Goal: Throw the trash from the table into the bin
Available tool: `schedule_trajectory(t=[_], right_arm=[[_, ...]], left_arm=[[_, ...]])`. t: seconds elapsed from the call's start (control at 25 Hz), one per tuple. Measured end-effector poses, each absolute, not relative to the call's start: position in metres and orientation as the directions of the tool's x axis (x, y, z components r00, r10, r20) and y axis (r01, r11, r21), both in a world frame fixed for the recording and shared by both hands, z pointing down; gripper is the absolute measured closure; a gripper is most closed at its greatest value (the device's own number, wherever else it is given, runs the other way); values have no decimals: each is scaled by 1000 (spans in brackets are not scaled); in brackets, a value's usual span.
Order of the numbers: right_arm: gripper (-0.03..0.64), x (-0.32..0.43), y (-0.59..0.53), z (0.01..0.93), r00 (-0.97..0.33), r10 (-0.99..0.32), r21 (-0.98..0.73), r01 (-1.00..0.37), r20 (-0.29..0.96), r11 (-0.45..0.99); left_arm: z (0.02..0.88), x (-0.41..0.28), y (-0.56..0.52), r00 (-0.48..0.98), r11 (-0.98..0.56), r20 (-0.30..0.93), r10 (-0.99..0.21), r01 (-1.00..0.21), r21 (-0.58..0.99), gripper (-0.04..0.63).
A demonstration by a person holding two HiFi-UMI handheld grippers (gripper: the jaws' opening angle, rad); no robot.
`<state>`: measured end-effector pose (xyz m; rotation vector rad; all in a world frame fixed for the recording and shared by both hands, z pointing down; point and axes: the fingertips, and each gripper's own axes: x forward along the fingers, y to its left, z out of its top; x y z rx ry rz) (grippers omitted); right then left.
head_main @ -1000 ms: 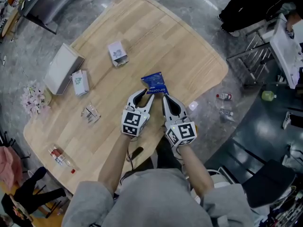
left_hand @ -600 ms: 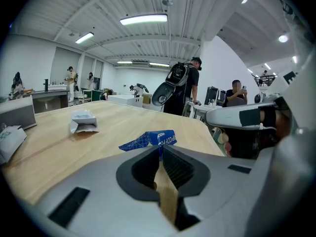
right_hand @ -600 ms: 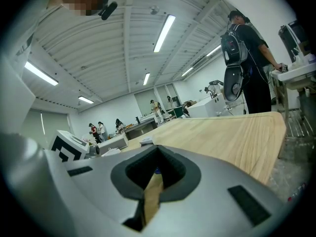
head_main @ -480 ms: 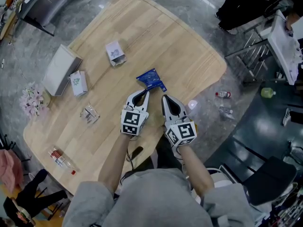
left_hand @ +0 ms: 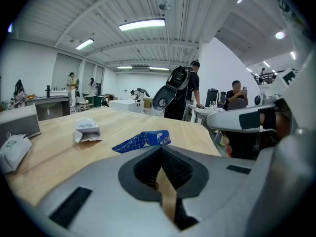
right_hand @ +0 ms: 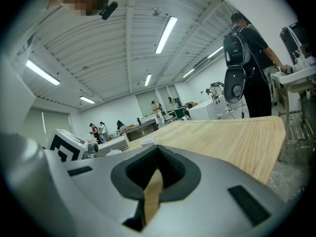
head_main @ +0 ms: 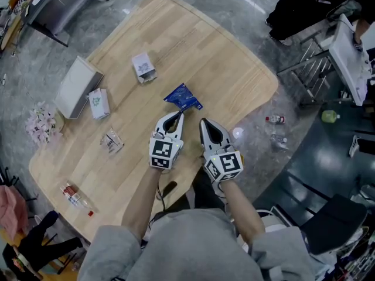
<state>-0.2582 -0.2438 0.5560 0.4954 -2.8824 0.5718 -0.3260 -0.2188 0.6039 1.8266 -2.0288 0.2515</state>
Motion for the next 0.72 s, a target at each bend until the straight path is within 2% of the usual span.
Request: schedule_trajectory(t=[0.72], right_arm=[[612, -232, -225, 464, -958, -273, -289, -288, 91, 913]], left_arm=[[457, -293, -171, -273, 277, 163, -948, -961, 7, 589]])
